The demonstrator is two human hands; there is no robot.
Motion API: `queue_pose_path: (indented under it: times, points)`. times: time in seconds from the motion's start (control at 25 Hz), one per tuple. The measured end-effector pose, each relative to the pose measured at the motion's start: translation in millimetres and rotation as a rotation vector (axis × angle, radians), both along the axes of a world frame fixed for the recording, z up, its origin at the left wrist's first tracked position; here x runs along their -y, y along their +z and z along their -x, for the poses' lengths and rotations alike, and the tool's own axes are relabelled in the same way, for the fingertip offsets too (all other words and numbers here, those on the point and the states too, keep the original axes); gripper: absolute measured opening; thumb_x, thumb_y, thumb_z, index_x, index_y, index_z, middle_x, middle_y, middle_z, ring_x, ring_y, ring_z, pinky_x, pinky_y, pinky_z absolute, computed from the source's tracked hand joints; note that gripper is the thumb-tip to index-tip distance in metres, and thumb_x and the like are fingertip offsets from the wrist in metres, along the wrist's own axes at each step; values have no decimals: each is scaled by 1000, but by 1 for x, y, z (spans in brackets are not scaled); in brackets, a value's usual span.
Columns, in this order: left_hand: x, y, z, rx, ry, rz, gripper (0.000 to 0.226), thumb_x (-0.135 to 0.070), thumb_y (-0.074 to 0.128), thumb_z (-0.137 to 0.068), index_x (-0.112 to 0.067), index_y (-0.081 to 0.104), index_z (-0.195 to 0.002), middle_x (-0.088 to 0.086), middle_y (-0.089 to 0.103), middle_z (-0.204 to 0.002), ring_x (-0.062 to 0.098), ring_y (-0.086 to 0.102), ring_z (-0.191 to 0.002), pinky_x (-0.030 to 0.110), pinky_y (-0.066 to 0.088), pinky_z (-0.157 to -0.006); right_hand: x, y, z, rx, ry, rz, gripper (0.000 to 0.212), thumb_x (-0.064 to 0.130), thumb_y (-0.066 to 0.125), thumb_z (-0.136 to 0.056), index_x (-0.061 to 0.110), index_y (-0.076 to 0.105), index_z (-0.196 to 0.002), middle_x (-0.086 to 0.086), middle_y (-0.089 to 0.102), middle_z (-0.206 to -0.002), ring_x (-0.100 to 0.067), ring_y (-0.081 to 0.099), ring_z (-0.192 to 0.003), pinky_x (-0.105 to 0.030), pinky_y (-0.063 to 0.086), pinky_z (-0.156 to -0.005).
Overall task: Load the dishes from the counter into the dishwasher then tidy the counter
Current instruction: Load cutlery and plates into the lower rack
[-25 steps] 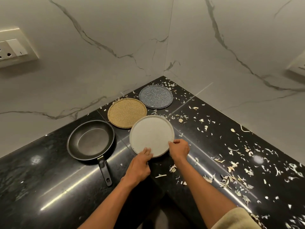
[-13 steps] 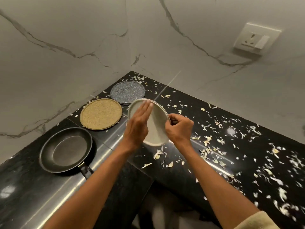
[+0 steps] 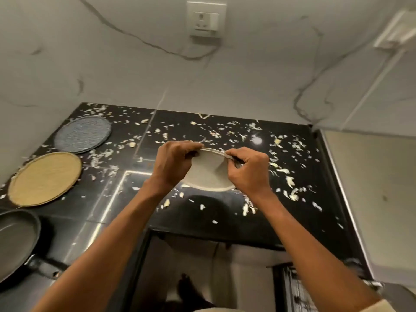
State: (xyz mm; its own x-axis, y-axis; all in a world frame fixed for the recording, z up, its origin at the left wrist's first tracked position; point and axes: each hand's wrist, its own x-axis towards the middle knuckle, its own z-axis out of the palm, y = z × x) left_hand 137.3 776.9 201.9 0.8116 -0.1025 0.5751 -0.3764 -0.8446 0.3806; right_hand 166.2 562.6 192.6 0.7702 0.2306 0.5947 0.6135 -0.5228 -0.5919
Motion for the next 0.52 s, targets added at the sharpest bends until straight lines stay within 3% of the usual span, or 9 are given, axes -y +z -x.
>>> queue_pose_path:
  times: [0.16, 0.32, 0.52]
  points:
    - [95, -1, 0, 3, -126, 23, 26, 4, 77, -78, -10, 78, -101, 4, 77, -93, 16, 74, -79, 33, 62, -73, 103, -1, 21, -27, -107, 20, 21, -1, 74, -77, 10, 80, -94, 1, 76, -86, -10, 70, -74, -29, 59, -72]
    - [199, -1, 16, 27, -221, 57, 22, 1, 76, -79, -13, 80, -95, 0, 77, -89, 14, 74, -75, 29, 60, -66, 204, -3, 57, -28, -216, 12, 26, -5, 76, -74, 10, 80, -95, 0, 77, -89, -7, 69, -77, -15, 55, -78]
    - [310, -16, 45, 91, -353, 61, 22, 4, 80, -76, -12, 80, -91, 0, 77, -89, 13, 74, -74, 30, 60, -60, 310, -17, 119, -39, -364, 85, 27, 2, 77, -76, 10, 79, -102, -1, 78, -95, -14, 73, -80, -30, 60, -77]
